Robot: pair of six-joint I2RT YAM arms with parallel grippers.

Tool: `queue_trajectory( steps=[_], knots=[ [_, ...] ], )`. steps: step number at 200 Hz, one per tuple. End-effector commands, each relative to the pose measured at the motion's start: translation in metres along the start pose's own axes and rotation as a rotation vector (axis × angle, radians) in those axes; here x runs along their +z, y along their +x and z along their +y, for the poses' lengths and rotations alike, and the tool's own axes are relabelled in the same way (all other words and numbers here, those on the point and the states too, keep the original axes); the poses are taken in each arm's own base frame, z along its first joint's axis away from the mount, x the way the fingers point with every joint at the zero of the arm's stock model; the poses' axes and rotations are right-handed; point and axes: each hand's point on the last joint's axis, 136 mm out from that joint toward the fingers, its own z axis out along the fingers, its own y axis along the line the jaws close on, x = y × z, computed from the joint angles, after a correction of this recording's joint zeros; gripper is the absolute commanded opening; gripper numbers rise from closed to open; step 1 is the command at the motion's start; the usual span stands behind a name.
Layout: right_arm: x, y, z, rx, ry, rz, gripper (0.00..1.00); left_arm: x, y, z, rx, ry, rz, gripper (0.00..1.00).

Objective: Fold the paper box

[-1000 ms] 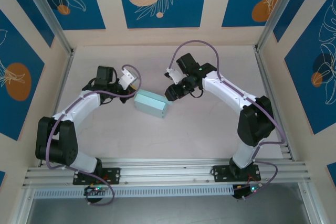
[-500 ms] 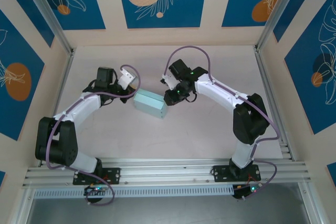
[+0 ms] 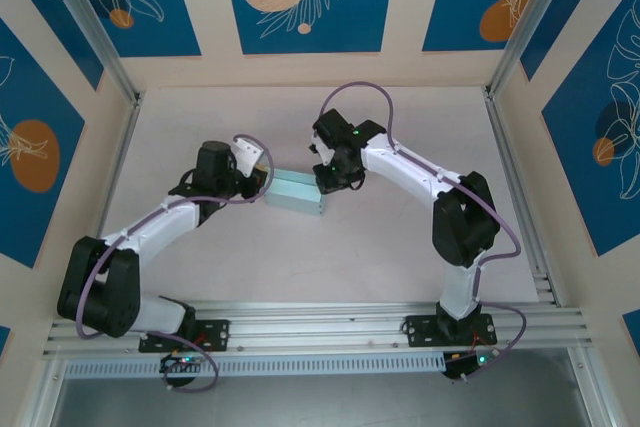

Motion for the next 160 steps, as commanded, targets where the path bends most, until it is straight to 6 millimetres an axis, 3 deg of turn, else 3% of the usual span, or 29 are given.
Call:
queue_trajectory(
  steps=[1,44,86,117,160],
  knots=[
    [-0.009,-0.015,0.011,0.035,-0.024,-0.042,0.17,-0.003,-0.013,-0.007,-0.036,-0.015,-0.079,0.0],
    [-0.012,-0.021,0.012,0.07,-0.033,-0.058,0.26,-0.003,-0.013,-0.01,-0.068,-0.05,-0.115,0.0],
    [-0.012,-0.019,0.003,0.084,0.017,-0.055,0.27,-0.002,-0.011,-0.012,-0.059,-0.08,-0.101,0.0],
    [-0.016,-0.017,-0.008,0.086,0.096,-0.057,0.4,0.0,-0.013,-0.013,-0.04,-0.091,-0.093,0.0],
    [-0.02,-0.016,-0.017,0.097,0.147,-0.065,0.4,0.003,-0.013,-0.013,-0.013,-0.096,-0.068,0.0]
  ],
)
